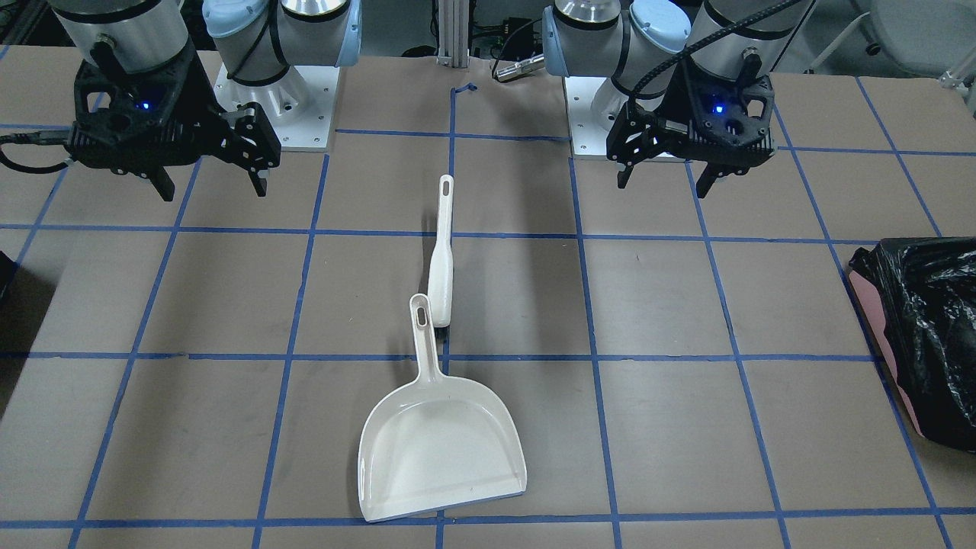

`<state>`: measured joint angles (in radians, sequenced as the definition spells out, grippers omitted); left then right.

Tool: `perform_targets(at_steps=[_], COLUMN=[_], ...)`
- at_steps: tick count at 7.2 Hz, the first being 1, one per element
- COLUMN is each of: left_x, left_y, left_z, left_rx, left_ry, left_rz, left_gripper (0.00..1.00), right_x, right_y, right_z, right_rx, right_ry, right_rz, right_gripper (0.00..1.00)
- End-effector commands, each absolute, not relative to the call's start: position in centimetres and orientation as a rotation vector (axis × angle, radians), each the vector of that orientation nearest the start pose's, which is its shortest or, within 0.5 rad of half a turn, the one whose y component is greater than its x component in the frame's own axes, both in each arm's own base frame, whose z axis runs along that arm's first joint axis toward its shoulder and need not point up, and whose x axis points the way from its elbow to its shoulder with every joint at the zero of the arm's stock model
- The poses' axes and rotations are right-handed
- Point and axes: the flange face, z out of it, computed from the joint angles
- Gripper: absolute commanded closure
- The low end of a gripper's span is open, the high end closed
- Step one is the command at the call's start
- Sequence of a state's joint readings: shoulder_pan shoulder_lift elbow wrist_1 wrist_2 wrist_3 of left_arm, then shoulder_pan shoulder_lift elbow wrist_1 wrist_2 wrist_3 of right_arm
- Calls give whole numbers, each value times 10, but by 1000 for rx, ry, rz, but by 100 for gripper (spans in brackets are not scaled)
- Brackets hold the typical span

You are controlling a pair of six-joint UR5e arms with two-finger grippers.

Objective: Sweep and dump trash in nearest bin

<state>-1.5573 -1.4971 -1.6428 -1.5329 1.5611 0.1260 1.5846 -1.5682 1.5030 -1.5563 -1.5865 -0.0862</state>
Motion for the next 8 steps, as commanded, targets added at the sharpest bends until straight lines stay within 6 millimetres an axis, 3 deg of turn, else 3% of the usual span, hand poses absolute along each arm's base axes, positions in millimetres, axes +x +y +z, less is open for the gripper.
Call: perform_targets(at_steps=[1,3,6,8], left_x=[-129,-129,-129,-129], left_y=[-465,-465,-465,-465], left_z=[490,490,490,491], left_rx=[179,179,181,179], left_ry=[3143,3143,3142,3142], left_rz=[-59,-59,-59,-61], left_gripper=[0,0,0,0], right_x=[129,101,103,115], right_y=[-490,-498,-485,-479], right_z=[521,500,483,486], right_rx=[-147,-56,-53,-49], right_ry=[3152,3142,3144,3155], right_rz=[-59,7,56,47], right_gripper=[0,2,4,4])
